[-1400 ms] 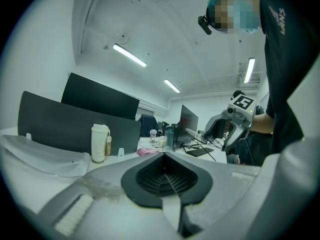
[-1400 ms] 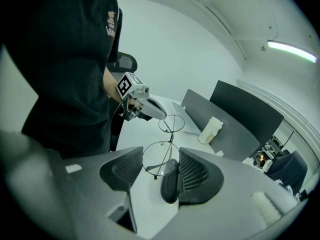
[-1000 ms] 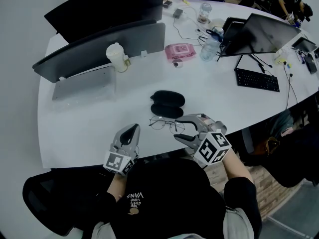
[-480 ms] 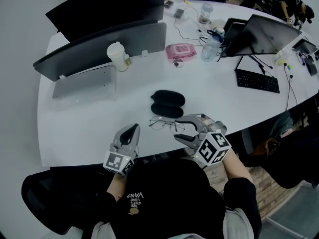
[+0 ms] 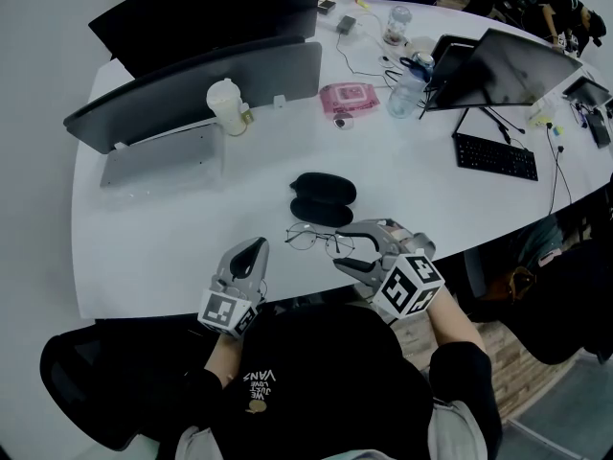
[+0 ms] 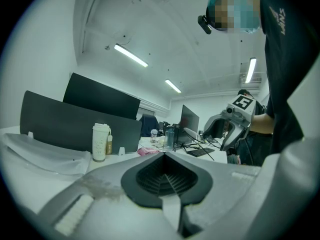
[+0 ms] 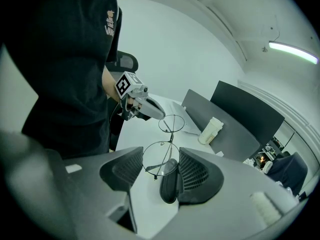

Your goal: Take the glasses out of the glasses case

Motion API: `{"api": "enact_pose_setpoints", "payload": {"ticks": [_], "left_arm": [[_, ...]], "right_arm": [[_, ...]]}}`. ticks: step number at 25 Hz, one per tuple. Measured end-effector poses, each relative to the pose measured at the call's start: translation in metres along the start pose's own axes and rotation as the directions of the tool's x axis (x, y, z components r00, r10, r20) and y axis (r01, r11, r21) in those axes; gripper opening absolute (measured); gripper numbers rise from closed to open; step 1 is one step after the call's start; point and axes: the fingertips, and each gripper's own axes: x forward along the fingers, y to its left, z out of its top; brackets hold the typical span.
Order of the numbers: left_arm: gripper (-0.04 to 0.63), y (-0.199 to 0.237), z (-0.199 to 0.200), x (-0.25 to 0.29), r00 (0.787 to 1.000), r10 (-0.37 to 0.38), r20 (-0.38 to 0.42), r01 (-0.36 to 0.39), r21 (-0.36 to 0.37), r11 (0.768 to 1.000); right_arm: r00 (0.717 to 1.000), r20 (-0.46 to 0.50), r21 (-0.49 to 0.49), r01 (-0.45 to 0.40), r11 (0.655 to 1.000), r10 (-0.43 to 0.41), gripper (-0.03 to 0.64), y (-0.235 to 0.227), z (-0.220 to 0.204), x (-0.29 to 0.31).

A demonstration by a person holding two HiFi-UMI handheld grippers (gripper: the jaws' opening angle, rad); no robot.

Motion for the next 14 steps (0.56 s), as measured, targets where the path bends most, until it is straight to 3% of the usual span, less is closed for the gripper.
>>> {"api": "enact_pose_setpoints", "payload": {"ticks": [14], "left_arm": [[0.000,-0.0005,0.0041,0.0031,1.000,0.002,0.014,-0.002,-0.001,1.000]], "right_arm": [[1.000,0.002,-0.007,-0.010,1.000,0.010,0.224,-0.0009,-0.0010,-0.0001]]}}
